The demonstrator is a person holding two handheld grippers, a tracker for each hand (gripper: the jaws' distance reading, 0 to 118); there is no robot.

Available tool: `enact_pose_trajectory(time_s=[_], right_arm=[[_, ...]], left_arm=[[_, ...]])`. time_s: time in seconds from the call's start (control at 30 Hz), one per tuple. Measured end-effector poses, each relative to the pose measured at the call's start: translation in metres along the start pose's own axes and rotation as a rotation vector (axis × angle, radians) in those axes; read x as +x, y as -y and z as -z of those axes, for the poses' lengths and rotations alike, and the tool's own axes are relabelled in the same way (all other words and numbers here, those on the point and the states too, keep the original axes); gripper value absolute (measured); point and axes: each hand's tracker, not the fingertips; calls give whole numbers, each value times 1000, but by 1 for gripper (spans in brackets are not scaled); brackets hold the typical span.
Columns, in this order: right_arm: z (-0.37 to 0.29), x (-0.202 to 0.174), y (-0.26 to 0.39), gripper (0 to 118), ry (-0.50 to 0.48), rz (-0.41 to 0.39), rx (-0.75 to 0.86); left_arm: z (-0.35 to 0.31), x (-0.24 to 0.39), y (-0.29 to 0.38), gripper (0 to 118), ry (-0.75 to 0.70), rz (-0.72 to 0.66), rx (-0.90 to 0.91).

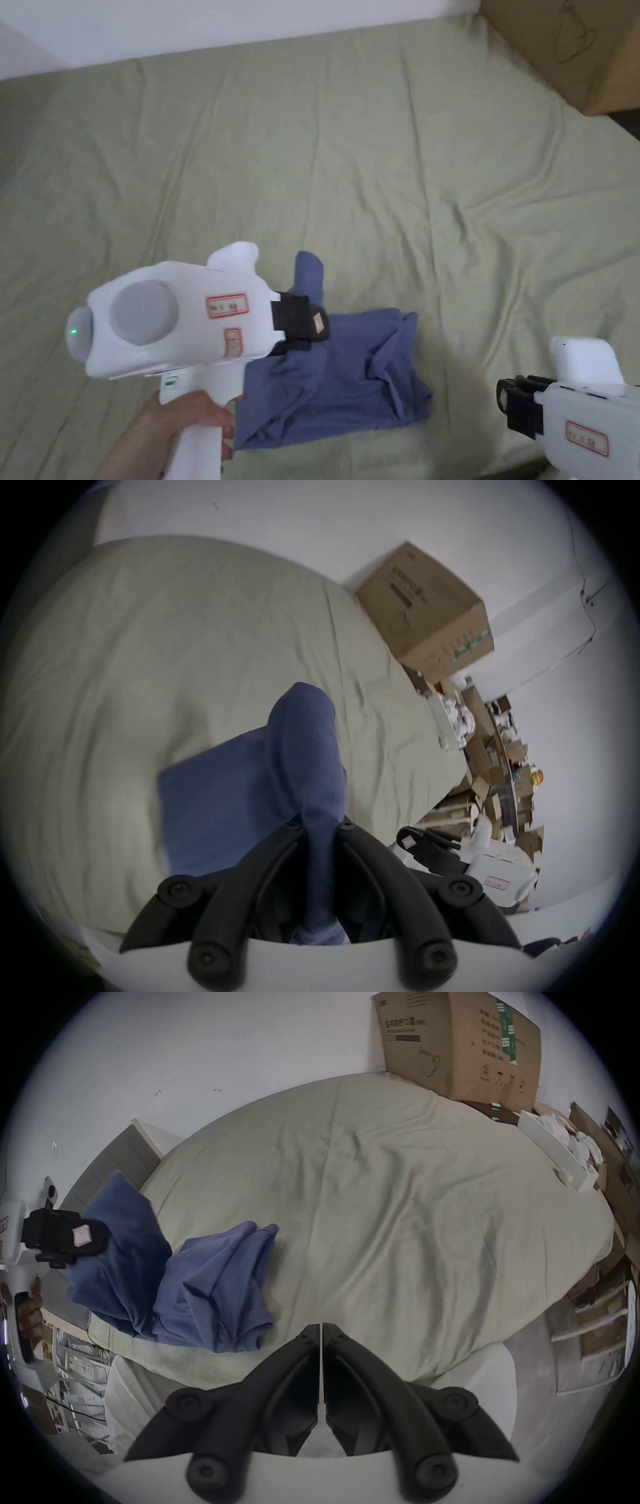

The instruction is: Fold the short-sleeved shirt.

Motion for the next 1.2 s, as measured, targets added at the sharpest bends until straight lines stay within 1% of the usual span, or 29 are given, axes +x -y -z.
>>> enact_pose_trajectory(time_s=[0.03,0.07,0.1,0.13,0.17,0.2,0.23,0.27,0.33,0.43,0.47,0.5,0.57,0.6,0.73,0.8,0.9,1.03,1.13,1.2], right_arm=[[-1,4,1,2,5,12,2],[-2,8,3,2,10,22,2],[-2,12,4,2,15,33,-1],[-2,16,5,2,22,44,-5],[-2,19,7,2,26,52,-7],[-2,22,8,2,28,59,-8],[-3,24,9,2,32,67,-9],[-3,26,10,2,35,73,-11],[-4,27,11,2,34,76,-11],[-3,25,9,2,35,62,-11],[-3,24,8,2,35,58,-8],[-2,23,7,2,34,55,-6],[-2,20,5,2,23,50,-3],[-1,18,4,2,17,47,-2],[1,11,2,2,9,20,-3],[1,9,1,2,8,14,-3],[0,10,1,2,8,15,-5],[-2,18,4,2,24,29,-7],[-5,25,6,2,33,45,-10],[-5,29,7,2,41,51,-12]], left_arm=[[17,5,0,11,12,26,-27],[32,10,0,15,0,37,-56],[49,10,0,25,-11,57,-91],[62,11,1,49,-14,45,-126],[69,13,2,70,-10,34,-139],[74,13,2,87,11,29,-150],[75,11,3,100,30,13,-159],[71,10,3,102,37,-3,-152],[56,4,-2,102,51,-27,-114],[23,-16,-9,99,12,-52,-17],[12,-22,-9,96,-10,-47,24],[-4,-27,-8,89,-52,-51,72],[-15,-41,-6,25,-107,-72,106],[-16,-50,-5,1,-136,-87,103],[-3,-68,3,1,-75,-147,58],[11,-63,9,1,-53,-138,31],[43,-52,16,1,23,-116,-41],[97,-27,35,1,127,-88,-190],[131,-14,49,0,94,-47,-272],[146,-12,52,0,136,-62,-282]])
